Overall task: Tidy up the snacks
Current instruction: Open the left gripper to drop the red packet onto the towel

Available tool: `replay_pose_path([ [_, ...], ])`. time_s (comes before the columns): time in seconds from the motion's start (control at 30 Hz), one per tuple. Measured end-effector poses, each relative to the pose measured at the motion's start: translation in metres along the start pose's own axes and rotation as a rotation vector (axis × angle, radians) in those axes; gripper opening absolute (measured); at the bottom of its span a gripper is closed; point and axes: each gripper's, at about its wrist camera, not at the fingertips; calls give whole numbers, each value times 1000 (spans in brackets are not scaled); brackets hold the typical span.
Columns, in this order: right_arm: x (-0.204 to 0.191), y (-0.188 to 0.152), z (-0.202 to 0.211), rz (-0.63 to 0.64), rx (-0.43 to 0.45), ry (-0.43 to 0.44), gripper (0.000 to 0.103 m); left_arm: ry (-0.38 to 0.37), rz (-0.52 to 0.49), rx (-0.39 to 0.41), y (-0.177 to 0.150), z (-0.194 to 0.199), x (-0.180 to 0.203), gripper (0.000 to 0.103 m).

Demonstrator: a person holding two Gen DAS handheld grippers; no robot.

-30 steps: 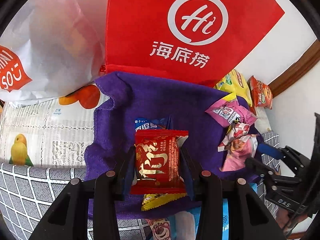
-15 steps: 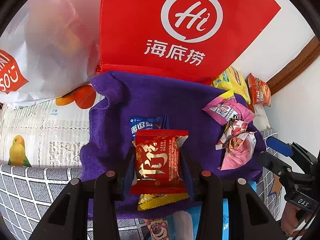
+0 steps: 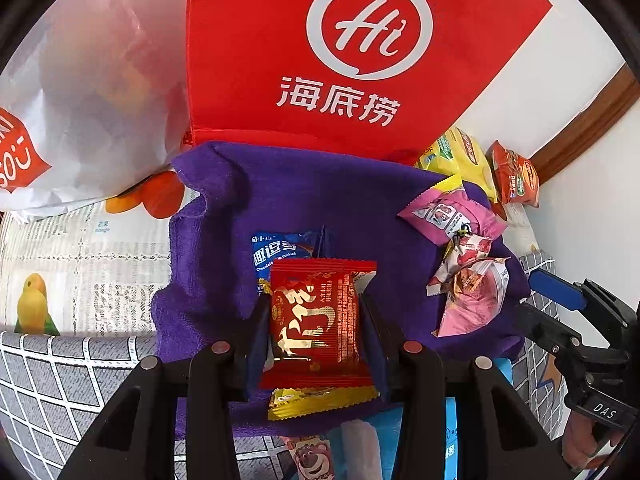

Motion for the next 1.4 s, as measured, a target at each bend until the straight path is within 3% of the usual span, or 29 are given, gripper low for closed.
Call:
replay_pose_path([
  [0.23, -2, 0, -3, 4, -7, -4, 58, 0, -9, -20, 0, -2, 1, 41],
  [0.37, -3, 0, -4, 10, -10, -5, 58, -10, -8, -7, 1, 1, 0, 52],
  [0.5, -4, -1, -2, 13, -5, -5, 58, -29, -2, 9, 3, 8, -2, 54],
  [0.97, -4, 0, 6, 3, 26, -2, 58, -58, -21, 92, 3, 38, 5, 56],
  [1.4, -28, -2, 27, 28, 128, 23, 58, -52, -34, 119, -2, 57, 11, 56],
])
Point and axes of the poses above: each gripper's, at about its wrist camera, not at the fingertips, and z roughly against the way its jaws point, x to its right, y to its top, and after that the axes turned 1 degree about z, right-handed
